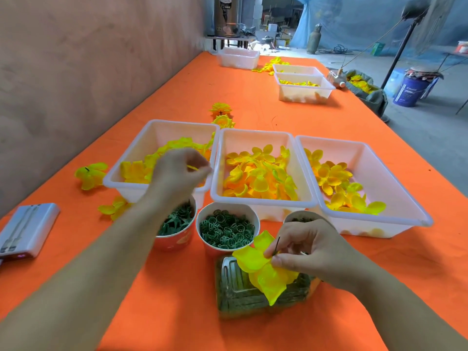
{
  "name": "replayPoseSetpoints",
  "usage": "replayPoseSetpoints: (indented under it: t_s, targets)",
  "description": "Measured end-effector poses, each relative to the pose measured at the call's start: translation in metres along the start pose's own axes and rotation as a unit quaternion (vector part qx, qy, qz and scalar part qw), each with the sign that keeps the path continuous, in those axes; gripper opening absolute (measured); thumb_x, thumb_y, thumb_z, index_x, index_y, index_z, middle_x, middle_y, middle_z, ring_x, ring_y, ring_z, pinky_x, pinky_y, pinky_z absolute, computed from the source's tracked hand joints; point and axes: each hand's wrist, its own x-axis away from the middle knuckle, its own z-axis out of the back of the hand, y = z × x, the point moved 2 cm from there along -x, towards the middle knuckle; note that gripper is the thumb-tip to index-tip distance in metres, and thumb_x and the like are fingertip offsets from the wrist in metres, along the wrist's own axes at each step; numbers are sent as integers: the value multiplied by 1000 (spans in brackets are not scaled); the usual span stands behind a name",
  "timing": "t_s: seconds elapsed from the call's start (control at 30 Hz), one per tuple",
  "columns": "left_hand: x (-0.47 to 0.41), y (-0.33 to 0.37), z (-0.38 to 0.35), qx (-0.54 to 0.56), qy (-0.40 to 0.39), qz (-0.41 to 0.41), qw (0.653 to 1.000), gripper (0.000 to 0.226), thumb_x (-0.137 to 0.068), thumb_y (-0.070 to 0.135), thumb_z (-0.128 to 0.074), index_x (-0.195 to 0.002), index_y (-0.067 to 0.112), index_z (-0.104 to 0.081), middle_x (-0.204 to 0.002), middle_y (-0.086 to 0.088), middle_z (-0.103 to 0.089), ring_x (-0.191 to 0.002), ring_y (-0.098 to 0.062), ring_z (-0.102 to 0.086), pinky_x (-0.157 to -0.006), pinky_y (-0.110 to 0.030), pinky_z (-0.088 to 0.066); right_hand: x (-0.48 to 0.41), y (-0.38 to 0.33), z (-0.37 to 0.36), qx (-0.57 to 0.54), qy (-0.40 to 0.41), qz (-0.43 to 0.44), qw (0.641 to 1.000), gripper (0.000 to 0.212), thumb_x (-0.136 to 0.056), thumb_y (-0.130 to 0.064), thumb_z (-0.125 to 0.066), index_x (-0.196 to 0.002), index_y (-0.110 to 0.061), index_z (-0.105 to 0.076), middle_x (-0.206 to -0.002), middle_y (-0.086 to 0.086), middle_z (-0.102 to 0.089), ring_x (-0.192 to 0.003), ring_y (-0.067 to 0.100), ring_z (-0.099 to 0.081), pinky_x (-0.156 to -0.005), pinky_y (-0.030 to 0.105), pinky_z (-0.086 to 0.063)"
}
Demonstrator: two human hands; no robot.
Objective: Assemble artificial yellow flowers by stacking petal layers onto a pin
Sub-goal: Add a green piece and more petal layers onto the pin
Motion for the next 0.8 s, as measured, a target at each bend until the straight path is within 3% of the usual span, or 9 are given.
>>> replayPoseSetpoints:
  t_s: [0.03, 0.1, 0.23, 0.33, 0.43, 0.53, 0.7, 0.8]
  targets:
    - [-21, -13, 7, -66, 56, 8, 996, 8, -85, 19, -75, -92, 18, -73, -93, 0, -74, -83, -20, -68, -79, -36, -54, 0, -1, 0, -3, -5, -1, 1000, 9, -75, -20, -81, -80, -26, -81, -77, -1, -65, -68, 7, -53, -61, 26, -43]
    - [-57, -45, 13, -141, 87, 59, 984, 28, -86, 18, -72, -113, 11, -66, -111, -10, -70, -97, -30, -65, -84, -41, -52, 0, -3, 1, 3, -12, -2, 1000, 13, -75, -23, -80, -77, -36, -79, -81, 1, -69, -68, 6, -53, -61, 28, -43]
    - [-96, -91, 8, -219, 4, 156, 963, 63, -80, 24, -81, -135, 11, -50, -123, -17, -63, -108, -35, -61, -84, -41, -49, -1, -5, 0, 7, -16, -8, 1000, 10, -75, -31, -79, -74, -41, -76, -87, 14, -69, -68, 6, -51, -63, 43, -43]
    - [-103, -103, -1, -226, -14, 170, 959, 47, -78, 20, -81, -120, 11, -63, -112, -17, -68, -100, -33, -64, -77, -36, -47, -1, -6, 2, 5, -26, -14, 1000, 9, -76, -31, -80, -77, -39, -77, -84, 12, -66, -67, 5, -50, -64, 36, -42]
    - [-104, -100, -5, -187, 21, 173, 967, 15, -78, 18, -81, -84, 16, -68, -98, -15, -71, -91, -34, -65, -75, -37, -50, -2, -6, 3, 7, -25, -15, 1000, 8, -77, -30, -79, -80, -38, -78, -83, 13, -64, -67, 6, -50, -63, 40, -41]
    - [-103, -97, -2, -110, 50, 187, 975, 25, -78, 15, -80, -64, 20, -60, -78, -10, -67, -78, -31, -62, -68, -36, -48, -3, -5, 2, 5, -18, -11, 1000, 9, -76, -31, -79, -79, -39, -77, -83, 15, -65, -67, 9, -51, -62, 45, -42]
    - [-102, -94, -2, -30, 6, 193, 981, 15, -83, 12, -76, -78, 21, -64, -82, -11, -71, -83, -29, -71, -62, -31, -46, -3, -4, 0, 4, -22, -18, 1000, 8, -75, -35, -78, -76, -42, -76, -87, 20, -67, -69, 15, -51, -65, 50, -43]
    - [-106, -91, -8, -131, -33, 173, 976, 17, -83, 16, -75, -96, 25, -71, -88, -6, -70, -69, -22, -61, -57, -28, -42, -4, -5, 1, 9, -25, -21, 999, 7, -76, -35, -79, -78, -41, -76, -85, 18, -64, -68, 13, -50, -64, 48, -43]
